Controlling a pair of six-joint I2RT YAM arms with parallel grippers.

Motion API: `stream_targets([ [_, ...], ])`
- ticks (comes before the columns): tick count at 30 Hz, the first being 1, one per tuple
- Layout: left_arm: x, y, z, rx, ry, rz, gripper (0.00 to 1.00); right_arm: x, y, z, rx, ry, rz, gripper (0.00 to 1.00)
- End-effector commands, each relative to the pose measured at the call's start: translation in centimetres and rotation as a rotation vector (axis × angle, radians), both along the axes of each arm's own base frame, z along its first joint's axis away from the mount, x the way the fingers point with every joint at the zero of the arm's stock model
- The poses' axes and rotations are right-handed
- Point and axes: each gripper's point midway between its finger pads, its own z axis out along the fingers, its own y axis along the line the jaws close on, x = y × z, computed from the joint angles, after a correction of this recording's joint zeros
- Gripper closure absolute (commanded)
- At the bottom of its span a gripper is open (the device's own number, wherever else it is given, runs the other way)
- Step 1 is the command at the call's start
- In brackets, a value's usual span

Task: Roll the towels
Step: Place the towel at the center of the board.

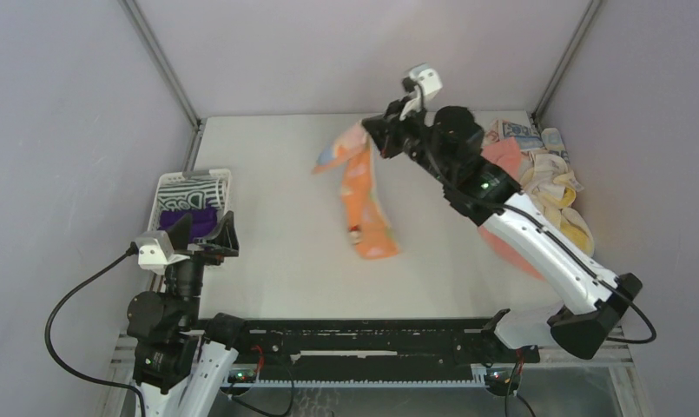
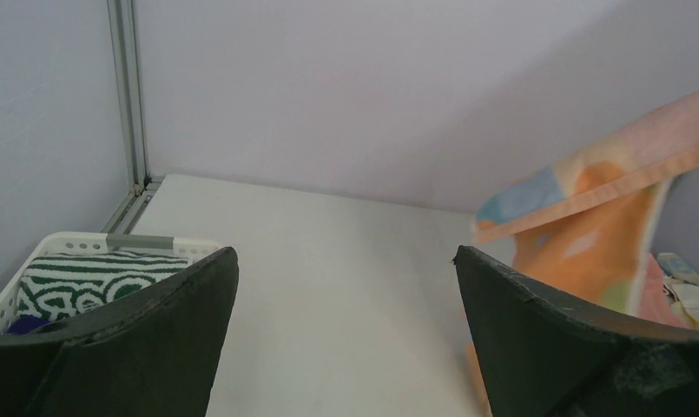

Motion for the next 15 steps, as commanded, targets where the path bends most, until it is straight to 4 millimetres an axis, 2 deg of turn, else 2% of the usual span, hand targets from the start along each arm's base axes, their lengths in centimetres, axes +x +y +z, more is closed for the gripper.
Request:
stream_targets([
  [1, 0.5, -0.2, -0.7, 0.023, 0.013, -0.002, 0.0, 0.3, 3.1, -4.8, -0.003, 0.086, 0.063, 1.0],
  [3, 0.8, -0.3, -0.8, 0.021, 0.025, -0.007, 0.0, 0.0, 3.8, -8.3, -0.008, 0.19, 0.094, 1.0],
  [5, 1.1, -0.6, -0.9, 0.011, 0.042, -0.014, 0.0, -0.2, 3.9, -10.9, -0.021, 0.271, 0.097, 1.0],
  [8, 1.5, -1.5, -0.6, 0.001, 0.087, -0.057, 0.0, -0.5, 4.1, -12.4, -0.036, 0.31, 0.114, 1.0],
  [11, 2.5, -2.5, -1.1, -0.004, 0.165, -0.094, 0.0, 0.5, 3.6, -11.3, -0.005, 0.276, 0.093, 1.0],
  [13, 2.9, -2.6, -1.2, -0.01, 0.2, -0.091, 0.0, 2.1, 2.7, -9.5, 0.051, 0.245, 0.07, 1.0],
  [15, 3.1, -2.5, -1.1, -0.017, 0.227, -0.08, 0.0, 3.8, 1.6, -6.7, 0.098, 0.198, 0.035, 1.0],
])
